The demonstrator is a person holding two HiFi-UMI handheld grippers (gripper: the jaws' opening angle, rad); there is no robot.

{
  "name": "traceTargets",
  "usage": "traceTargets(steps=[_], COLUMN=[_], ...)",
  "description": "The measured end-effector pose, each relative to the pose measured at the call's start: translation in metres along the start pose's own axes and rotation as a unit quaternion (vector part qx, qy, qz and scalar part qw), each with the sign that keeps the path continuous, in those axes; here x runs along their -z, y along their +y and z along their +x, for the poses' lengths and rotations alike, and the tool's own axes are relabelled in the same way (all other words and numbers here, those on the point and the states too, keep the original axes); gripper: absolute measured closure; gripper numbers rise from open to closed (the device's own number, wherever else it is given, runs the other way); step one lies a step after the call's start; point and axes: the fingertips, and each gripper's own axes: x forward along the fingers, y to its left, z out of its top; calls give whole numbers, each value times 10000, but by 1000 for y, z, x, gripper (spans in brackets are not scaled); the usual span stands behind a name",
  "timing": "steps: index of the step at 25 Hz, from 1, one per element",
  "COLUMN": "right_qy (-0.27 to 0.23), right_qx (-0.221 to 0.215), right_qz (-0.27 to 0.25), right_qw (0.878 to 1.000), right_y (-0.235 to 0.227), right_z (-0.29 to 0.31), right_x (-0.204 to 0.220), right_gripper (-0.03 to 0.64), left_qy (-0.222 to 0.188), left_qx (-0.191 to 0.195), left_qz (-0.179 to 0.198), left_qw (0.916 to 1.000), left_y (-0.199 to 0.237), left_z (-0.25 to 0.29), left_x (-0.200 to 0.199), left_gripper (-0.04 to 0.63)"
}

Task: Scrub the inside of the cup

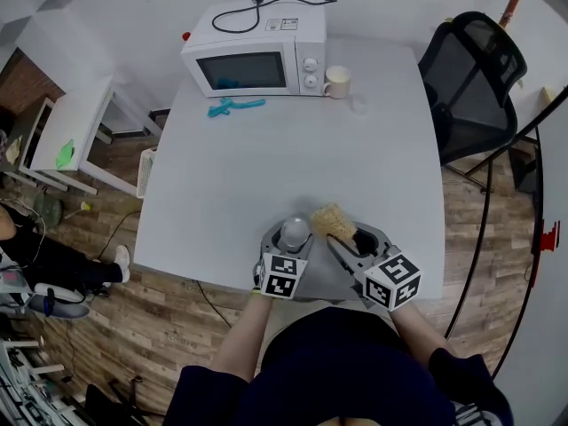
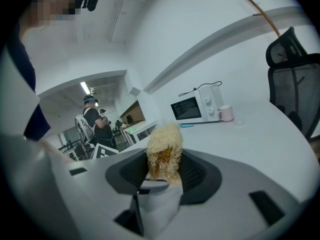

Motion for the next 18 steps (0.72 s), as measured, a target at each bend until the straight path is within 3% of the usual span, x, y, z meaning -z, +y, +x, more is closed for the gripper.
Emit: traceTargets(steps=[7,13,18], right_qy=[106,240,378], right_qx=[-386,-576,-704], right_qz=[-293,-1135,-1960], right_qw=[9988,9916,9774], right_y=[13,26,33], right_z=[4,9,16], right_x=[-3,-10,-15], right_gripper=[442,442,442], left_qy=[-113,-200,-199], left_qx=[-257,-545,-685], left_qz=[865,1528,2004], left_qw=[9959,9866,9771], left_y=[2,9,12], left_z=[-16,-24,-25], left_x=[-23,-44,-56], left_gripper=[299,299,299])
